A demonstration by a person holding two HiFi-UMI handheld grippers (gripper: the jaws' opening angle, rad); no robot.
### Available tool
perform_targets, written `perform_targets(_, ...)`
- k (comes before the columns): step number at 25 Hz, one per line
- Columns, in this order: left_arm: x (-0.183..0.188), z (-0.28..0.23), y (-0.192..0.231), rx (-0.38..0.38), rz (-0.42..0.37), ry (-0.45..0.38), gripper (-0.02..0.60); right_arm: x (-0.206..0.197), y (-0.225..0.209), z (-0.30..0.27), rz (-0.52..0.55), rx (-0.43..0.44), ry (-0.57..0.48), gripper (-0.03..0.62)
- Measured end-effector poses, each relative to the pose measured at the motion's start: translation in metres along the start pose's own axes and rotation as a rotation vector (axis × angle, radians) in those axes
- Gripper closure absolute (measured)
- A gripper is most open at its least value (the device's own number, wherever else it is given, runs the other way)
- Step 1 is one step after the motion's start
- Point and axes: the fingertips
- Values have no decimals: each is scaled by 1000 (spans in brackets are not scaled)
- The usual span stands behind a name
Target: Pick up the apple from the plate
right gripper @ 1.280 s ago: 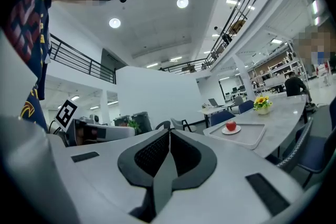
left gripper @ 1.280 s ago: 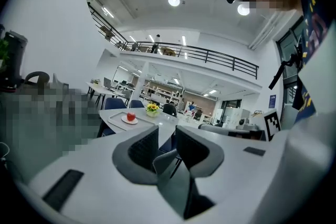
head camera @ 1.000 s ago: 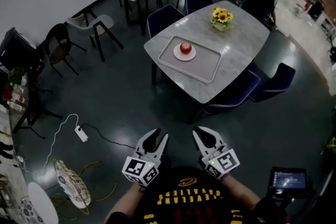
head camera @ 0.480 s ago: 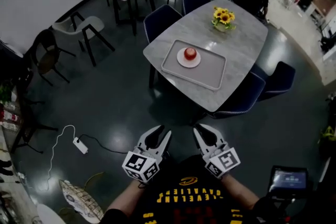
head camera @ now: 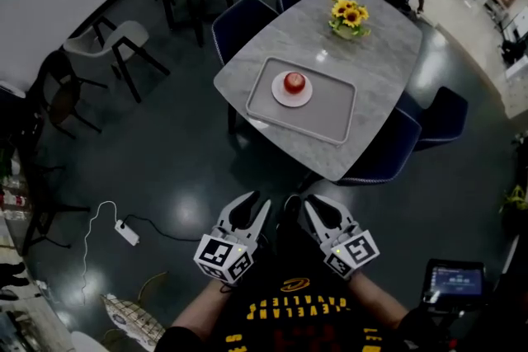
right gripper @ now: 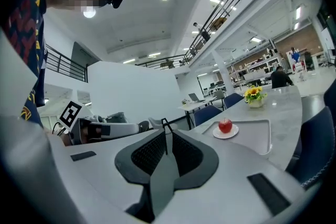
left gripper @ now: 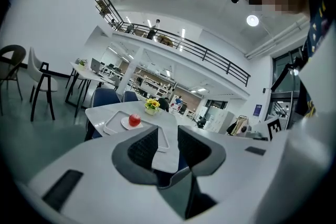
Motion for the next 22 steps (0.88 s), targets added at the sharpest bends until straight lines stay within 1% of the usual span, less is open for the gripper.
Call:
perform_targets(2,6,-16,5,3,-13,-6,465,5,-13,-16,-16,18,-5,548)
perform_targets(6,18,-55,19,16,-37,-23,465,25,-46,-50,-6,57,-29,548)
perform_targets(10,30,-94,23,29,-59,-41,465,47,-80,-71,12,70,-44,548)
perform_targets(14,38,-123,29,40,-76,-46,465,58,-107,-87,6,79,-39,548)
perform_targets(17,38,-146,35,45,-56,-36,463,62,-130,-94,-14,73,-31,546)
perform_targets(20,34,-167,45,53,-51,-19,463,65,-156,-97,-12,43,-32,546)
perform_targets(21,33,-173,49,56,-50,-11,463,66,-164,-97,-13,30,-36,540)
perform_targets(22,31,-177,55,61,-48,-4,463,67,-170,-98,-16,17,-39,512)
Point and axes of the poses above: the fingertips, and each gripper's own axes: z backward along the fingers, y to its left, x out of its top, and after that the axes turned 7 degrees about -y, right-handed
